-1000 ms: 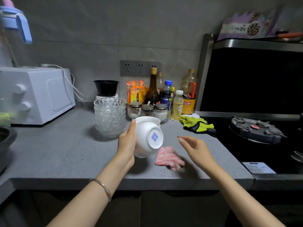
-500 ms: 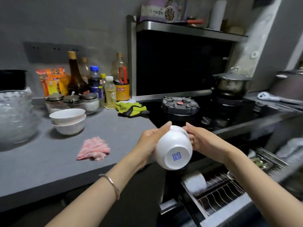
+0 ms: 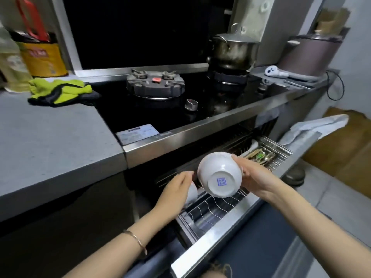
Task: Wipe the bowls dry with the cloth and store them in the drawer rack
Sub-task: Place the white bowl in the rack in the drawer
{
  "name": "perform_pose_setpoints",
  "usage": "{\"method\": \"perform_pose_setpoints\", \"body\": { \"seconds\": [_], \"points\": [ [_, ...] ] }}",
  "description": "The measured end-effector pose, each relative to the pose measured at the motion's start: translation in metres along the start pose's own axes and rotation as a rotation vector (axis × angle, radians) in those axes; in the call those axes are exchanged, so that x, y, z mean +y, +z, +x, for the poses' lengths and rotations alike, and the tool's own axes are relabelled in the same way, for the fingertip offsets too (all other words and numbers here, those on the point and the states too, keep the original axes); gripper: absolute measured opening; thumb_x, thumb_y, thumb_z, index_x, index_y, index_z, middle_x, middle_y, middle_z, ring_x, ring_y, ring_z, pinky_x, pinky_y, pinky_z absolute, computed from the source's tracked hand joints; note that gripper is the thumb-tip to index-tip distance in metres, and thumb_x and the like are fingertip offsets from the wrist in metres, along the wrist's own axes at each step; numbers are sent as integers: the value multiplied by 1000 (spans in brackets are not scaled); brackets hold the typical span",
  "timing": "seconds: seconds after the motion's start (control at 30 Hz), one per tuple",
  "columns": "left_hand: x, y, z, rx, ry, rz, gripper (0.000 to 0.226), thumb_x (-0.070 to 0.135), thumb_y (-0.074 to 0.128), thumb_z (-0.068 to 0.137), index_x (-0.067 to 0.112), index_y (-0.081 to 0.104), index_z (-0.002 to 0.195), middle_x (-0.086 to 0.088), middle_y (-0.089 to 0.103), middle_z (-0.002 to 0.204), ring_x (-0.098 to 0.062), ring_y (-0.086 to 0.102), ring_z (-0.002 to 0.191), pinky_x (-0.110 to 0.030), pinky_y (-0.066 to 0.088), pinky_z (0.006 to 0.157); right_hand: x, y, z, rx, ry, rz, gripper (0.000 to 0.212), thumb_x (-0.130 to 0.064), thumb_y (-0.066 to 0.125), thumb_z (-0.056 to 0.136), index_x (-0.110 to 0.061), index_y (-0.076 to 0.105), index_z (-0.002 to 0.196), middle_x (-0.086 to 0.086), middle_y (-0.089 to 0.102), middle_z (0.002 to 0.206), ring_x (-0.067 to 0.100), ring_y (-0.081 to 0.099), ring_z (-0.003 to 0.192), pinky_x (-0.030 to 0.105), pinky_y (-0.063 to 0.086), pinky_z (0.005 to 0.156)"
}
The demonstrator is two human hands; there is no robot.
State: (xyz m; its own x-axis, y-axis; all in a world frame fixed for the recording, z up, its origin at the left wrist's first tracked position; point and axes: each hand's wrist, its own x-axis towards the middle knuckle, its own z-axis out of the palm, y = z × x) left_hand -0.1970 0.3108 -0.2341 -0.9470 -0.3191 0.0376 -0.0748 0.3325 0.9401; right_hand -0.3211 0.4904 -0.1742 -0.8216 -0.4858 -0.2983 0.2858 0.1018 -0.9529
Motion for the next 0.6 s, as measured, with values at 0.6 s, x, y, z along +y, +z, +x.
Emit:
{"method": "perform_pose_setpoints", "body": {
  "seconds": [0.6],
  "points": [
    [-131,59,71,87,-39,825,84,75,8,70,43,23,146,11,35,149,-18,31,138,-39,25,107,99,-17,223,259,317,-118,30,-32,63,89,-7,61,106,12,66,105,27,62,89,34,49,71]
  ]
}}
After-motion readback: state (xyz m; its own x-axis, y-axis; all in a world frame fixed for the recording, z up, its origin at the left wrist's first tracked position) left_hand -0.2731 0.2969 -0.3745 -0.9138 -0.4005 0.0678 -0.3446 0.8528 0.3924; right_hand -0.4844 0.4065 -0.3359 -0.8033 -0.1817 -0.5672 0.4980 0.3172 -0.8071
